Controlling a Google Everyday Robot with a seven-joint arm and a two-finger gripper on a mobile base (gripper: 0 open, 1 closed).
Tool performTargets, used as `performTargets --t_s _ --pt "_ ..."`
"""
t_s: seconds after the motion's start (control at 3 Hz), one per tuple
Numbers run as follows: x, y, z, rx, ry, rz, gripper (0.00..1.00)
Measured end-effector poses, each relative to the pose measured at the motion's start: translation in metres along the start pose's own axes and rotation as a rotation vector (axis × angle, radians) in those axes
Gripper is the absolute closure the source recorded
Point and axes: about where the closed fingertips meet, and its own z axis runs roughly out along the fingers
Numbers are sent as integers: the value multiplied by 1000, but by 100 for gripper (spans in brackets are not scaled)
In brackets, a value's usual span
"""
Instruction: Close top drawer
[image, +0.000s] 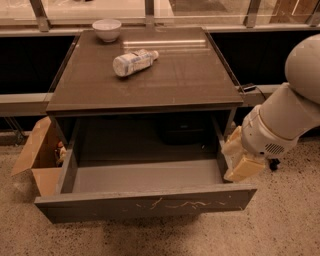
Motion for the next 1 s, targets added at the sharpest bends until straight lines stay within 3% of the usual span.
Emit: performTargets --t_s 0.33,0.67,1.0 --pt "-4 9 30 -61 -64 -8 74" --pt "-6 11 34 -72 -77 -10 97" --pt "-3 20 58 -100 -61 -62 100"
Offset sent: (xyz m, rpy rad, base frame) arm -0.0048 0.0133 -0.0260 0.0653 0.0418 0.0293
